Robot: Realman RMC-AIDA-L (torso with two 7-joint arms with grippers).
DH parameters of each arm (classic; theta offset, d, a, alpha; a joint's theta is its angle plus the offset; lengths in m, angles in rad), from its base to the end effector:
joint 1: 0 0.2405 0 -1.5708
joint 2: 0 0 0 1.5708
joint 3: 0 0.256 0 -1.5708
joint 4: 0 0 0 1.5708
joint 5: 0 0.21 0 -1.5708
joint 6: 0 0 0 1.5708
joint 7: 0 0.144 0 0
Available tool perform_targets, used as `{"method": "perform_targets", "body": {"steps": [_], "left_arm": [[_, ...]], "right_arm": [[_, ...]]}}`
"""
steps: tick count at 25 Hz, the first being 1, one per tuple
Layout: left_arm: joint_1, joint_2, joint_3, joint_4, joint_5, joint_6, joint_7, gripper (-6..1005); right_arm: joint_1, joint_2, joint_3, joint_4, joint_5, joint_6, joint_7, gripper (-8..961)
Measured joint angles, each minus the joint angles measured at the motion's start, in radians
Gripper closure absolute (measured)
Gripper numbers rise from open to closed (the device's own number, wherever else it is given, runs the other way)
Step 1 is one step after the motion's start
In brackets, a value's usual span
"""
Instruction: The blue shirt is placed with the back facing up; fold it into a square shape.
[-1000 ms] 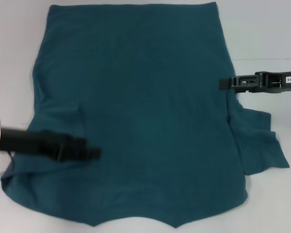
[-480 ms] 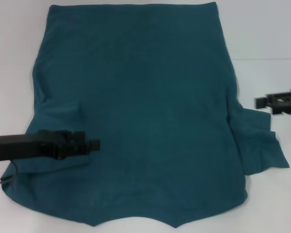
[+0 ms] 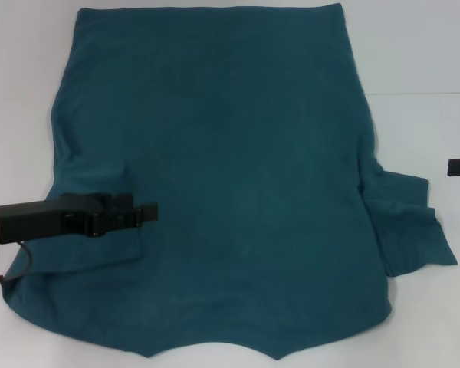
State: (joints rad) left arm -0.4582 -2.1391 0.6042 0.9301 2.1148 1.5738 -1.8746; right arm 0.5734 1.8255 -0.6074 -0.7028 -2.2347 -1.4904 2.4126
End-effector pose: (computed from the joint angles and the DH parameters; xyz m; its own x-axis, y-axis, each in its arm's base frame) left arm -0.2727 0.3258 0.0298 0.5688 0.6342 0.5237 0.7736 -0.6288 -0.0787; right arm 0.3177 0.3671 0.1167 0.1631 -0.8674 -0.4702 -0.9865 -0.1508 -0.0640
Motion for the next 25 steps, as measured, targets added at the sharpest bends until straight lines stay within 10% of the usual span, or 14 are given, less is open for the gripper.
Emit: {"method": "perform_targets", "body": {"steps": [25], "left_arm": [[-0.004, -0.008, -0.001, -0.001, -0.004, -0.007, -0.005, 277]], "right_arm": [[0.039, 0.077, 0.014, 0.032, -0.159, 0.128, -0.029, 74]]}}
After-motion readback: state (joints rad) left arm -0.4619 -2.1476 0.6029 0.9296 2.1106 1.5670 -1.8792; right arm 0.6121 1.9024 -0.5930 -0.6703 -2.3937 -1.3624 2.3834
